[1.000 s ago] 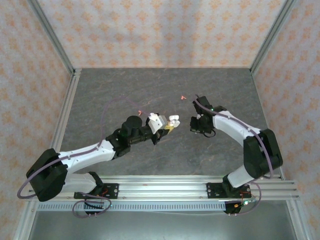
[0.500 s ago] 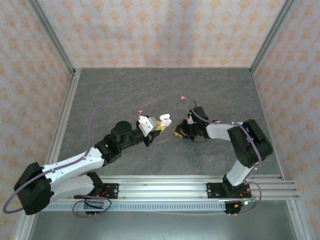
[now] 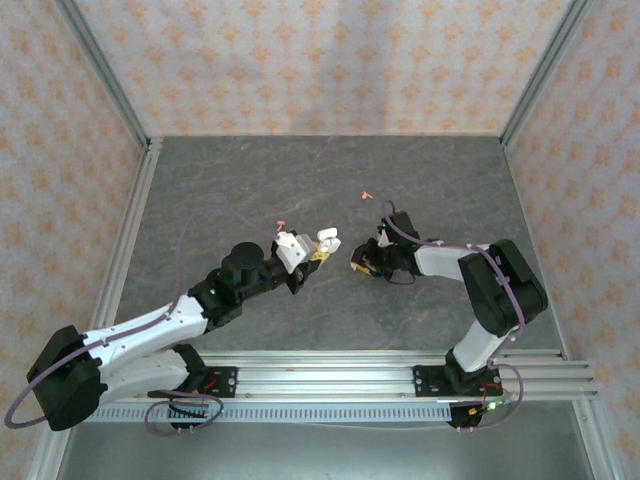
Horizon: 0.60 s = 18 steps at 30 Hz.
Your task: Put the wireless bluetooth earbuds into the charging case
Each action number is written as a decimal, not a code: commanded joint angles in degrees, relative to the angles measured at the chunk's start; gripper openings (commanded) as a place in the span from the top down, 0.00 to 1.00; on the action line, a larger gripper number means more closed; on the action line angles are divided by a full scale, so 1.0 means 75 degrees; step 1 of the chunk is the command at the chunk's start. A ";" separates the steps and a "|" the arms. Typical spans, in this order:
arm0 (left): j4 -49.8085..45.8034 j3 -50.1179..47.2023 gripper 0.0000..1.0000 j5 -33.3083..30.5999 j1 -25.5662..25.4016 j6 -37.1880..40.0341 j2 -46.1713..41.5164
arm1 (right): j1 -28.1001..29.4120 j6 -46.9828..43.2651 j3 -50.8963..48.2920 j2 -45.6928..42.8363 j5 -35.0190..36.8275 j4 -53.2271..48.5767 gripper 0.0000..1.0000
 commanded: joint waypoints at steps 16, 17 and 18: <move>-0.0112 0.0076 1.00 -0.0026 -0.0013 0.0178 -0.0019 | -0.0230 -0.1648 0.0866 -0.1461 0.1772 -0.3441 0.63; -0.0122 0.0068 1.00 -0.0029 -0.0010 0.0181 -0.0031 | -0.0217 -0.1825 0.1008 -0.1510 0.1870 -0.3691 0.62; -0.0135 0.0065 1.00 -0.0038 -0.0015 0.0194 -0.0043 | -0.0186 -0.2034 0.1179 -0.1555 0.1971 -0.3962 0.61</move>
